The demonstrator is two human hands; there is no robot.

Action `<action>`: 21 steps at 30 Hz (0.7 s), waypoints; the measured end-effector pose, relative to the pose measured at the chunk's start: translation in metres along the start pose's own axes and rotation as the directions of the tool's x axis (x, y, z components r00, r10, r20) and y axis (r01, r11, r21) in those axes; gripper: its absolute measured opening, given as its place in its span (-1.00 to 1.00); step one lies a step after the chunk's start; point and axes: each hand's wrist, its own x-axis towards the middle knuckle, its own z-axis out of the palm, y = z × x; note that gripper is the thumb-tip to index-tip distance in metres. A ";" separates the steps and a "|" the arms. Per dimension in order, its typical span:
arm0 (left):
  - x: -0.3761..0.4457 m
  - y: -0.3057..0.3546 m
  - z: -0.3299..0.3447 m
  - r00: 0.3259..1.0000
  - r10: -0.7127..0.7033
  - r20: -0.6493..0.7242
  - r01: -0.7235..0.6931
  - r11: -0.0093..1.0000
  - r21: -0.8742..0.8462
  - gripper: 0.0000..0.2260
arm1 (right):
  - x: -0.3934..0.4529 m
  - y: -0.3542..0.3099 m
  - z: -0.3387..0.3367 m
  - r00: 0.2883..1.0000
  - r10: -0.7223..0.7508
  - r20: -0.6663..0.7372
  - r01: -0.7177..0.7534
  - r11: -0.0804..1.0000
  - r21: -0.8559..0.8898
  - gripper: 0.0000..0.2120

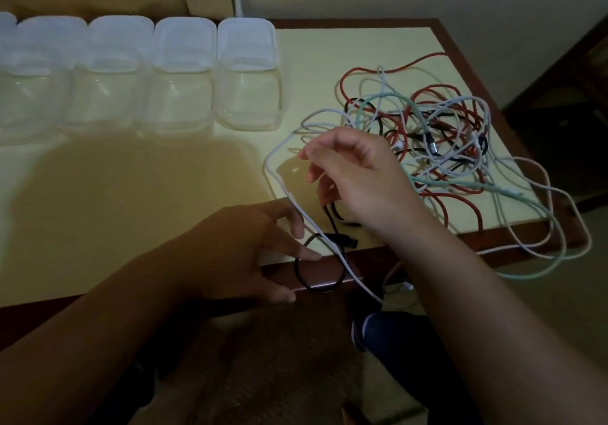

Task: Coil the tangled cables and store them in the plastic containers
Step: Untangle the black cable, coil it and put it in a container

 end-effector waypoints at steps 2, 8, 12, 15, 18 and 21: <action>-0.003 -0.001 0.000 1.000 0.008 -0.019 -0.009 1.000 -0.022 -0.67 | 0.003 0.000 -0.003 0.999 0.030 -0.018 -0.029 0.999 0.037 -0.82; -0.014 -0.005 -0.002 0.978 -0.003 -0.210 -0.023 0.992 -0.125 -0.97 | 0.006 0.001 -0.004 1.000 -0.008 -0.006 0.009 0.999 0.049 -0.82; -0.025 -0.007 -0.015 0.893 -0.126 -0.433 -0.020 0.948 -0.318 -0.93 | -0.004 0.001 0.010 0.975 -0.183 0.129 0.163 0.975 0.152 -0.91; -0.027 -0.006 -0.023 0.778 -0.312 -0.545 -0.057 0.829 -0.556 -0.90 | -0.011 0.003 0.031 0.934 -0.228 0.276 0.179 0.965 0.191 -0.84; -0.026 -0.011 -0.030 0.736 -0.490 -0.466 -0.014 0.678 -0.735 -0.87 | -0.012 0.004 0.045 0.920 -0.167 0.355 0.134 0.984 0.117 -0.78; -0.027 -0.017 -0.033 0.749 -0.550 -0.370 -0.049 0.511 -0.858 -0.85 | -0.007 0.002 0.050 0.920 -0.139 0.367 0.179 0.981 -0.077 -0.83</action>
